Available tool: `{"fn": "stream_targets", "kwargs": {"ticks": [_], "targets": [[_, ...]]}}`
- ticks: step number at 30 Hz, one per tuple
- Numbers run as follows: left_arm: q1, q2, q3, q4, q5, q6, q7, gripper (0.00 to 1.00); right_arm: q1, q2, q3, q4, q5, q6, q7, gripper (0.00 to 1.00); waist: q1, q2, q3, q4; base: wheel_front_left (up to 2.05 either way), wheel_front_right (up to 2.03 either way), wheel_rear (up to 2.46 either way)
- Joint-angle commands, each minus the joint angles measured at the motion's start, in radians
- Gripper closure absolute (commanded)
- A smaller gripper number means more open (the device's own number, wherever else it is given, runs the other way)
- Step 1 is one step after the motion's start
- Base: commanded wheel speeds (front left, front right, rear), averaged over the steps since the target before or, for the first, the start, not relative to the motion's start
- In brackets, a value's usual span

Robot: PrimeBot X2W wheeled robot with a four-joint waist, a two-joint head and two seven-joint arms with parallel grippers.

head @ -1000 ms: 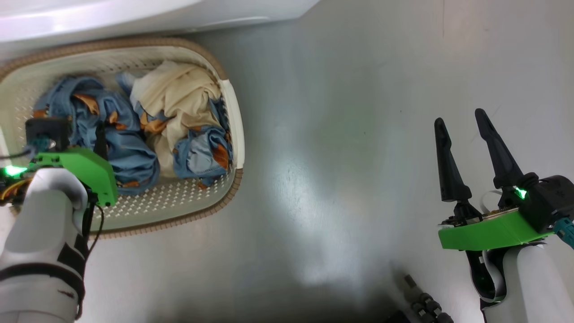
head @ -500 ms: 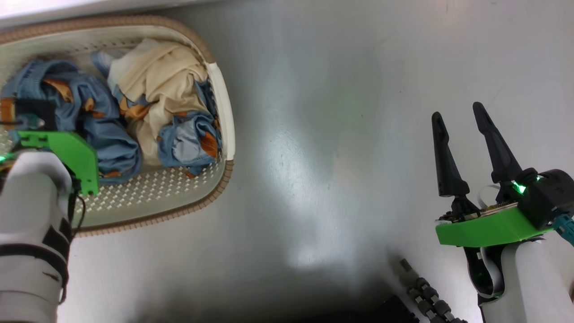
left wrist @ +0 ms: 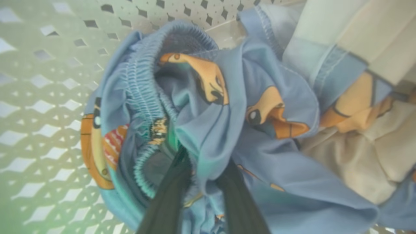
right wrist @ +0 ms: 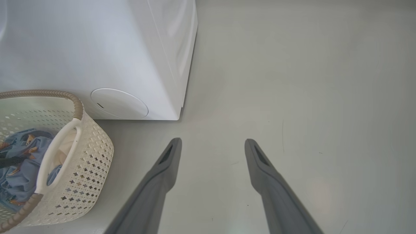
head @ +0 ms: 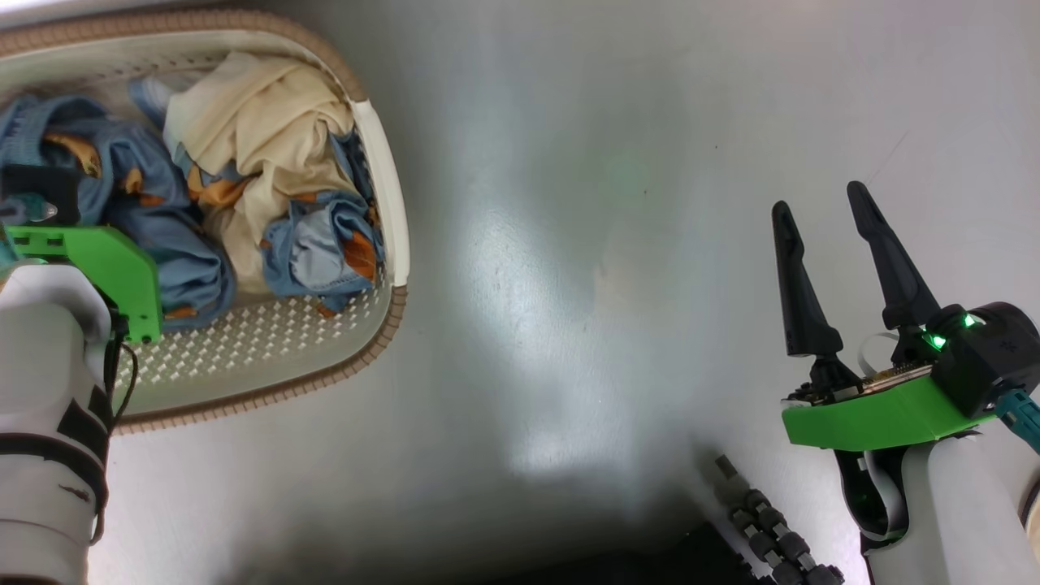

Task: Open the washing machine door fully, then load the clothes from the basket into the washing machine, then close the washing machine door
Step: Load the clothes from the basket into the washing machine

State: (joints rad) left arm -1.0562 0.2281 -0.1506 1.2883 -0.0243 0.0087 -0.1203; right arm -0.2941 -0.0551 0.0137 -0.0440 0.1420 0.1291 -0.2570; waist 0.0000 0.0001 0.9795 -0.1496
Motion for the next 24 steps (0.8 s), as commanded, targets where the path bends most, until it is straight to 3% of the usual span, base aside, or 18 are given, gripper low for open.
{"fn": "stream_targets", "kwargs": {"ticks": [1, 16, 24], "targets": [[0.032, 0.047, 0.013, -0.004, -0.006, -0.003, -0.018, 1.00, 0.030, 0.005, 0.015, -0.021, -0.008, 0.002, -0.005, 0.00, 0.0000, -0.0001, -0.012, 0.002, 0.00, 0.00, 0.00], [0.118, 0.015, 0.033, -0.011, -0.073, -0.042, -0.134, 1.00, 0.017, 0.005, 0.014, 0.029, -0.006, 0.002, -0.005, 0.00, 0.0000, -0.0001, -0.196, 0.033, 0.00, 0.00, 0.00], [0.227, -0.009, 0.057, -0.130, -0.111, -0.050, -0.141, 1.00, 0.028, 0.002, 0.031, 0.056, -0.003, 0.002, -0.005, 0.00, 0.0000, -0.0001, -0.310, 0.061, 0.00, 0.00, 0.00]]}}
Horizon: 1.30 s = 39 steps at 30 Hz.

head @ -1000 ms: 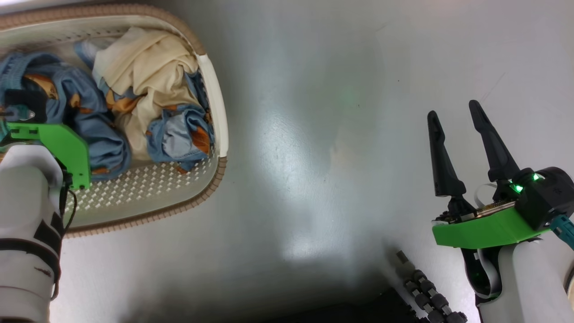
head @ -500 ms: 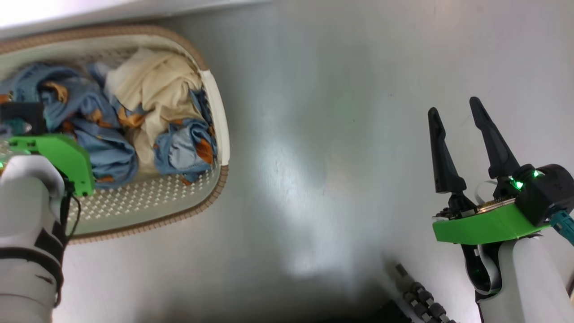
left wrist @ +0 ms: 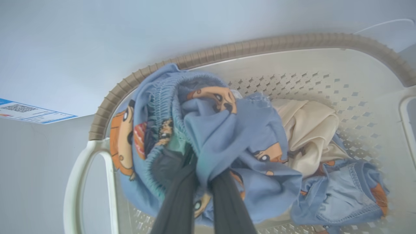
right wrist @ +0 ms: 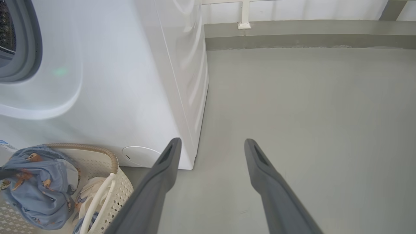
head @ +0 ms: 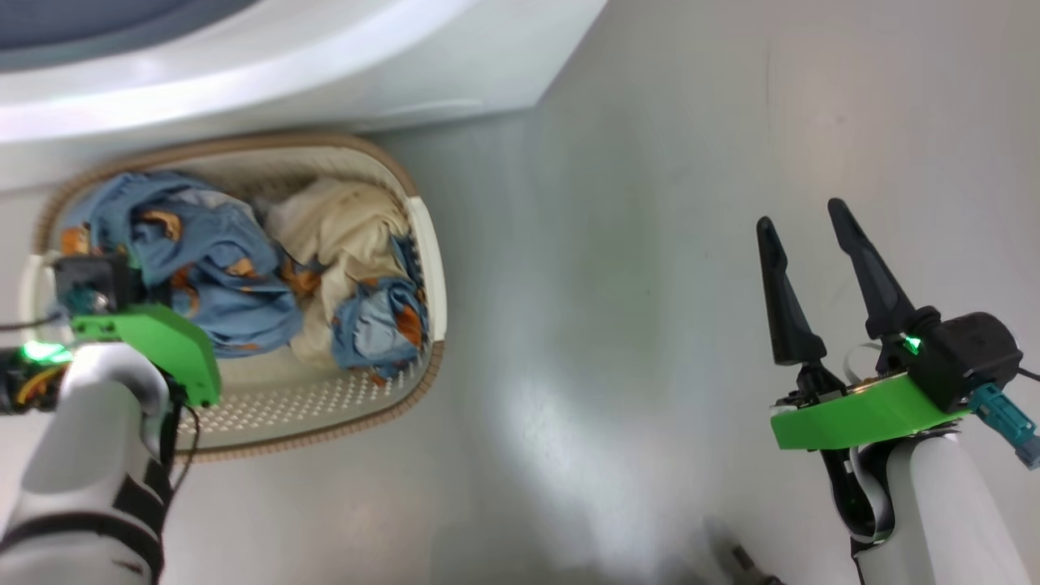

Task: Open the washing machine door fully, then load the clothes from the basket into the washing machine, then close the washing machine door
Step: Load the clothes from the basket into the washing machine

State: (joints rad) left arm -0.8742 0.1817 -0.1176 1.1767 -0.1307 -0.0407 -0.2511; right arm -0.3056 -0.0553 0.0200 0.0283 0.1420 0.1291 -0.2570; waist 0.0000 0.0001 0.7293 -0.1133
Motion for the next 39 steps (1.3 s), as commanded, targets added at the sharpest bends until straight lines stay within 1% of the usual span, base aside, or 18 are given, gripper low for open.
{"fn": "stream_targets", "kwargs": {"ticks": [1, 5, 13, 18, 30, 39], "targets": [[0.064, 0.034, 0.026, -0.045, -0.007, 0.001, -0.010, 1.00, 0.043, 0.001, 0.026, -0.012, -0.002, 0.002, -0.005, 0.00, 0.0000, -0.0001, -0.074, 0.028, 0.00, 0.00, 0.00], [0.142, 0.018, 0.044, -0.157, -0.020, 0.008, -0.010, 1.00, 0.056, -0.007, 0.031, 0.003, 0.003, 0.002, -0.005, 0.00, 0.0000, -0.0001, -0.128, 0.044, 0.00, 0.00, 0.00], [0.285, -0.014, 0.067, -0.328, -0.031, 0.013, -0.011, 1.00, 0.092, -0.014, 0.040, 0.022, 0.011, 0.002, -0.005, 0.00, 0.0000, -0.0001, -0.242, 0.070, 0.00, 0.00, 0.00], [0.366, -0.036, 0.095, -0.465, -0.040, 0.013, -0.011, 1.00, 0.113, -0.018, 0.048, 0.033, 0.015, 0.002, -0.005, 0.00, 0.0000, -0.0001, -0.314, 0.084, 0.00, 0.00, 0.00], [0.547, -0.065, 0.154, -0.795, -0.027, 0.019, -0.011, 1.00, 0.162, -0.022, 0.057, 0.042, 0.015, 0.002, -0.005, 0.00, 0.0000, -0.0001, -0.469, 0.102, 0.00, 0.00, 0.00], [0.665, -0.082, 0.187, -0.953, -0.014, 0.030, -0.011, 1.00, 0.198, -0.013, 0.047, 0.036, 0.019, 0.002, -0.005, 0.00, 0.0000, -0.0001, -0.561, 0.105, 0.00, 0.00, 0.00]]}}
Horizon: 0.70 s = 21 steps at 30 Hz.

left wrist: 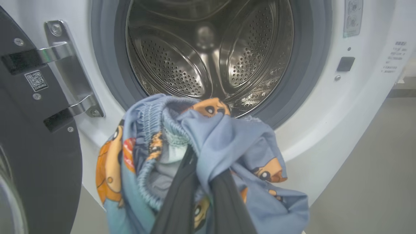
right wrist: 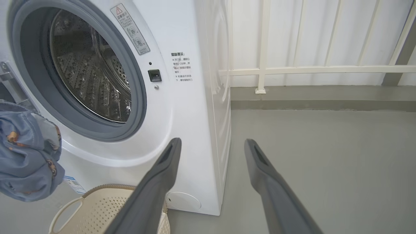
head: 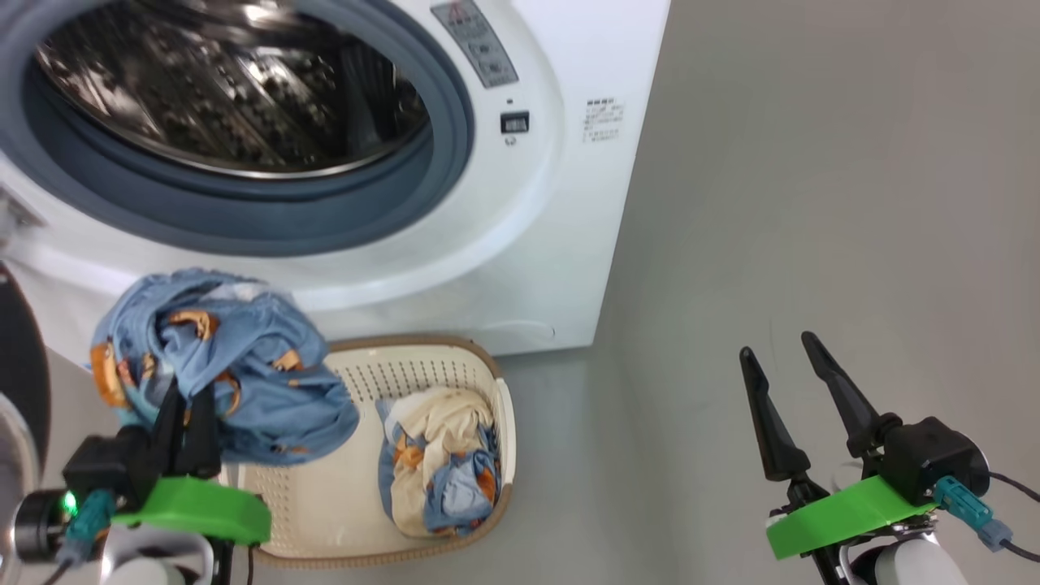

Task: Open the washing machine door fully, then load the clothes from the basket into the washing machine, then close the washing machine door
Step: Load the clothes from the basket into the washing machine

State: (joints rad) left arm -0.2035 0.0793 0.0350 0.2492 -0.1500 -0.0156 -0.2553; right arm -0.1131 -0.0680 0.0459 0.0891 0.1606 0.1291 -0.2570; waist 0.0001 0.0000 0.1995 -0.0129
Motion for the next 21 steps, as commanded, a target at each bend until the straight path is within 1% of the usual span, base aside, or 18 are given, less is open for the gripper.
{"fn": "stream_targets", "kwargs": {"ticks": [1, 12, 21], "targets": [[0.007, 0.018, 0.037, -0.041, 0.007, 0.006, -0.006, 1.00, 0.010, 0.000, 0.022, -0.025, -0.002, 0.002, -0.005, 0.00, -0.0001, 0.0000, -0.040, 0.005, 0.00, 0.00, 0.00], [0.145, 0.001, 0.057, -0.157, -0.009, 0.021, -0.006, 1.00, 0.053, 0.007, 0.036, -0.025, -0.001, 0.002, -0.005, 0.00, -0.0001, 0.0000, -0.119, -0.004, 0.00, 0.00, 0.00], [0.238, -0.009, 0.057, -0.192, -0.023, 0.034, -0.006, 1.00, 0.078, 0.009, 0.035, -0.026, -0.003, 0.002, -0.005, 0.00, -0.0001, 0.0000, -0.146, -0.008, 0.00, 0.00, 0.00]]}}
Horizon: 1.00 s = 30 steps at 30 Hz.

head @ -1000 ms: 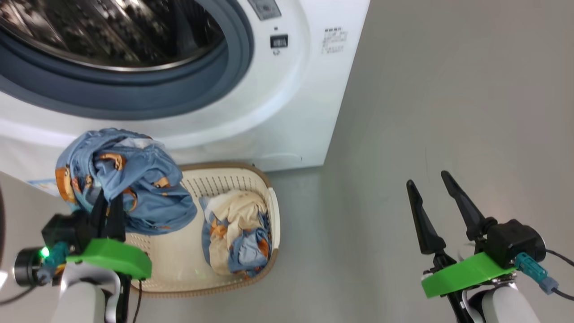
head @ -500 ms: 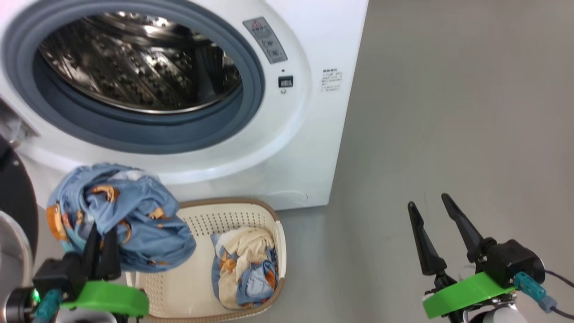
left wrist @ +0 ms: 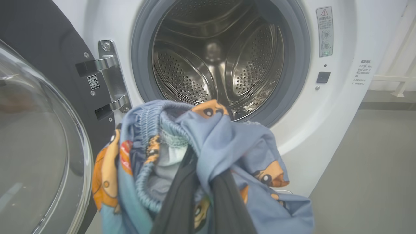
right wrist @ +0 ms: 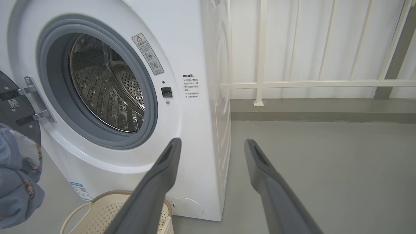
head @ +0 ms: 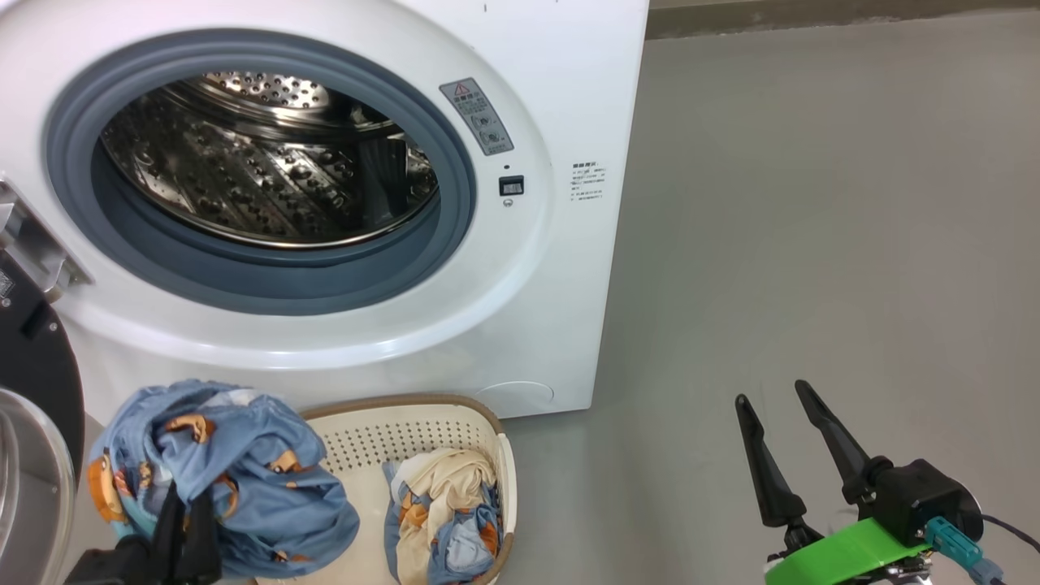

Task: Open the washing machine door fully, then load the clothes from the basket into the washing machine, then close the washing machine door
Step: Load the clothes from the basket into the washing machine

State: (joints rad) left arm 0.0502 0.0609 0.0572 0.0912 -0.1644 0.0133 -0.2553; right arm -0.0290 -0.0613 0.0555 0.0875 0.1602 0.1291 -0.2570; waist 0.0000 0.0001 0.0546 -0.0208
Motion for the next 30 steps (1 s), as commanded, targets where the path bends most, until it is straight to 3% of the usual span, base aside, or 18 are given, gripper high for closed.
{"fn": "stream_targets", "kwargs": {"ticks": [1, 18, 30], "targets": [[-0.011, 0.008, 0.034, -0.036, -0.010, 0.007, -0.006, 1.00, -0.003, 0.002, 0.024, -0.025, -0.003, 0.002, -0.005, 0.00, 0.0000, -0.0001, -0.003, 0.001, 0.00, 0.00, 0.00], [-0.045, 0.011, 0.023, -0.025, -0.019, -0.003, -0.006, 1.00, -0.013, 0.004, 0.024, -0.031, -0.003, 0.002, -0.005, 0.00, 0.0000, -0.0001, 0.048, 0.000, 0.00, 0.00, 0.00], [-0.176, 0.035, 0.019, 0.041, -0.024, -0.032, -0.006, 1.00, -0.050, 0.006, 0.025, -0.037, -0.004, 0.002, -0.005, 0.00, 0.0000, -0.0001, 0.141, -0.016, 0.00, 0.00, 0.00]]}}
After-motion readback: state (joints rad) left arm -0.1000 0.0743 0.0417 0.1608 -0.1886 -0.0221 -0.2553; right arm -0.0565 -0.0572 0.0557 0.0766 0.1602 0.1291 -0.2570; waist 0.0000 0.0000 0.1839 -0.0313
